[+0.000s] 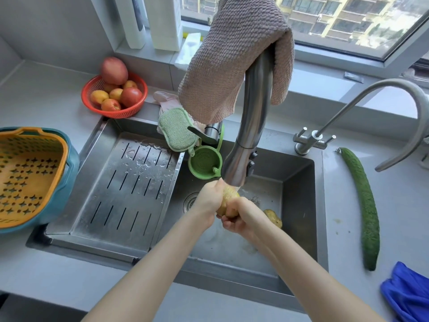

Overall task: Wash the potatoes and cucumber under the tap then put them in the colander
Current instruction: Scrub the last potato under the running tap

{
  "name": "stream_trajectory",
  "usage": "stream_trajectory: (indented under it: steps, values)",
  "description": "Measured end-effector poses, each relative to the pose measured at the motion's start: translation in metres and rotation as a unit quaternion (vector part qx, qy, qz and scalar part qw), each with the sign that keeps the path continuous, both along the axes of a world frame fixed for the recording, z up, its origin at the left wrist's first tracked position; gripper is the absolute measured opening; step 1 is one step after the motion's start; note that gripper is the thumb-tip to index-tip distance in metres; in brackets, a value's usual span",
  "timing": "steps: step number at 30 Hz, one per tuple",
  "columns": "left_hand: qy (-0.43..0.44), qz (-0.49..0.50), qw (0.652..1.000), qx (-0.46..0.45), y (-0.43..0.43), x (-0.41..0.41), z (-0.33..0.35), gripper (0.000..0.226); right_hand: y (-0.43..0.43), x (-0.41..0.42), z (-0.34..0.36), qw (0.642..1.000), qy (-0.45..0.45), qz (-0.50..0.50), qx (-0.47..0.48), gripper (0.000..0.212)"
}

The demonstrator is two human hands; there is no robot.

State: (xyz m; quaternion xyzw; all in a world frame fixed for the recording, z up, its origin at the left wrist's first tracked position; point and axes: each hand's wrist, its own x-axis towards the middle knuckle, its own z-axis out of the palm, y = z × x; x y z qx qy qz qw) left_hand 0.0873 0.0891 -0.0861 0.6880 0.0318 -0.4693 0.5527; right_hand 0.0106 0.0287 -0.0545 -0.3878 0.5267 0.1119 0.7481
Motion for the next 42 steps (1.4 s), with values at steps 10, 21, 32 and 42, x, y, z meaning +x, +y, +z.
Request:
stream_trajectory:
  steps: [10,21,32,42]
  values:
    - [-0.062,-0.033,0.997,-0.028,0.004,-0.006,0.017,0.025,-0.008,-0.006,0.001,0.991,-0.073,0.085,-0.071,0.029]
    - [-0.298,-0.018,0.953,0.045,0.017,-0.021,0.022,0.03,0.005,0.005,0.006,0.997,-0.05,0.015,-0.05,0.041]
    - [0.36,-0.072,0.93,0.02,0.021,0.019,0.035,0.032,-0.007,-0.021,-0.002,0.617,-0.141,0.428,-0.645,0.063]
    - [-0.217,0.001,0.967,0.136,0.002,-0.015,0.037,0.035,-0.007,0.008,-0.005,0.836,0.029,0.285,-0.469,0.043]
